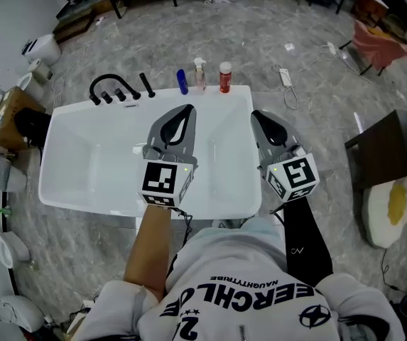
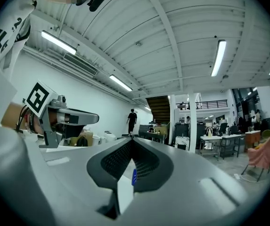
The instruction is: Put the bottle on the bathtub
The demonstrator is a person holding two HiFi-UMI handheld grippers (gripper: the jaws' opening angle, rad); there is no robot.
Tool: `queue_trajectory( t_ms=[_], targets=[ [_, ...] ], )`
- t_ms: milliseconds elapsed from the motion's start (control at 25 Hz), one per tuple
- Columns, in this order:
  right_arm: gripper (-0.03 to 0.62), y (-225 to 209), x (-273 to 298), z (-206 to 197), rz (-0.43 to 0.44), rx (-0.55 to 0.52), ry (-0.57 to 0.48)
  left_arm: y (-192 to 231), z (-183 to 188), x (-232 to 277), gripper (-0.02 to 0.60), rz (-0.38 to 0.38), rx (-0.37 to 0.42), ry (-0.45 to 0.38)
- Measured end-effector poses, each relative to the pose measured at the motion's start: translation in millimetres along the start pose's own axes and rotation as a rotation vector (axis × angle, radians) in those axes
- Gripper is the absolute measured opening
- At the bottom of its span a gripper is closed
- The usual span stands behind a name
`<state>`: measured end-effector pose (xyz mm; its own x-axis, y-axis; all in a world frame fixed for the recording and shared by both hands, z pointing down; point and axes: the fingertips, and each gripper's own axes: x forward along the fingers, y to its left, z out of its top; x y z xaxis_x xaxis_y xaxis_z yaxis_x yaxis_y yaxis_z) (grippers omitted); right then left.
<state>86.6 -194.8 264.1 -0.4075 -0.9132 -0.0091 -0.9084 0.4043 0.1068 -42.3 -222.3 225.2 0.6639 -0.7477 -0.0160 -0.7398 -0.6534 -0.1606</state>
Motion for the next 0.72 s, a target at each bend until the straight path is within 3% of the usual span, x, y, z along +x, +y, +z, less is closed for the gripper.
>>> queue_trajectory(
  t_ms=[720],
  targets=[
    [0.025, 3.1, -3.7, 5.7, -0.023, -0.050, -0.021, 1.8, -7.0, -4.9, 0.000, 0.006, 0.039, 0.016]
  ],
)
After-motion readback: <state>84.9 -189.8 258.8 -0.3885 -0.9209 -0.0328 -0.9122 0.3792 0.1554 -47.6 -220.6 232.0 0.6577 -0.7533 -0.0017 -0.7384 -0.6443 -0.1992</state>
